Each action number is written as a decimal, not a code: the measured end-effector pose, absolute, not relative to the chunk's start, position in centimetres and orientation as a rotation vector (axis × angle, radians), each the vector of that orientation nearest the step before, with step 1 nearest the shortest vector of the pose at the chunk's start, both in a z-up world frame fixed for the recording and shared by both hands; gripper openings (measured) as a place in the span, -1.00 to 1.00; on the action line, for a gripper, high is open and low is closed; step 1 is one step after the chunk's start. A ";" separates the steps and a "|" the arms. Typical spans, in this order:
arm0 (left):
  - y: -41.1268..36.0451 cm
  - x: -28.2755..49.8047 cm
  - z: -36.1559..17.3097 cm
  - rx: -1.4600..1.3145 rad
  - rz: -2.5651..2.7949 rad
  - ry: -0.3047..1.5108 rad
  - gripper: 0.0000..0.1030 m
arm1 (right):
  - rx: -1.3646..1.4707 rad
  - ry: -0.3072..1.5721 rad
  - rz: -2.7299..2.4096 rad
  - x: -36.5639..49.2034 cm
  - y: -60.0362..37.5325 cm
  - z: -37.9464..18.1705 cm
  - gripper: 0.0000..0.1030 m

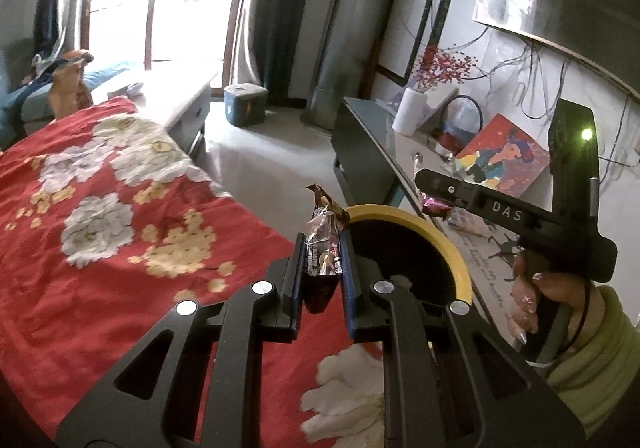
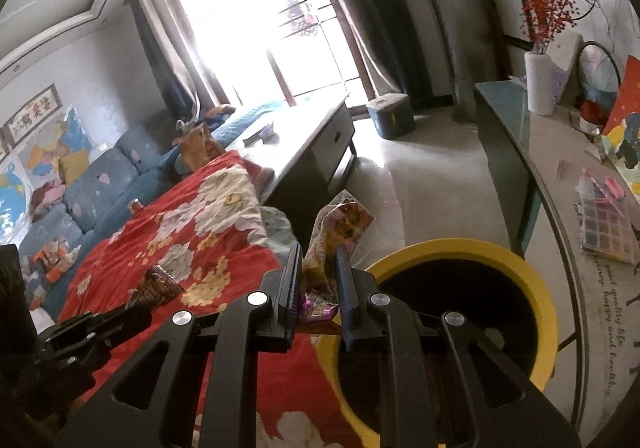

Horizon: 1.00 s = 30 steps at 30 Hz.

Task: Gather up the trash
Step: 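Carry the candy bar wrapper and snack wrapper over the bin with both tools, then open both tools to drop the wrappers into the bin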

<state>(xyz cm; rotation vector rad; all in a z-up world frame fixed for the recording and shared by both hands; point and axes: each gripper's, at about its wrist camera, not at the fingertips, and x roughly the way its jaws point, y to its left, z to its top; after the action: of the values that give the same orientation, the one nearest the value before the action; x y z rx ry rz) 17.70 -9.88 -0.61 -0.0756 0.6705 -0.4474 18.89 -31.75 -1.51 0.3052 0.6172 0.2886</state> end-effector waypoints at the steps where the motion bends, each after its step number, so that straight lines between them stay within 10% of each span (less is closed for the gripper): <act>1: -10.4 17.8 -0.6 -0.077 -0.454 0.673 -0.79 | 0.307 0.615 0.283 18.9 -32.1 -1.5 -0.68; 30: -20.3 21.4 -5.3 -0.024 -0.554 0.782 -0.79 | 0.404 0.687 0.181 20.0 -39.8 -6.4 -0.68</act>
<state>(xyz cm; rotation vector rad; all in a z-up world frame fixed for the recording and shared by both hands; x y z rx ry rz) 21.39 -20.27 -5.35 -0.0238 0.7820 -0.5540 20.04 -39.79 -6.43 0.4040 0.6872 0.1809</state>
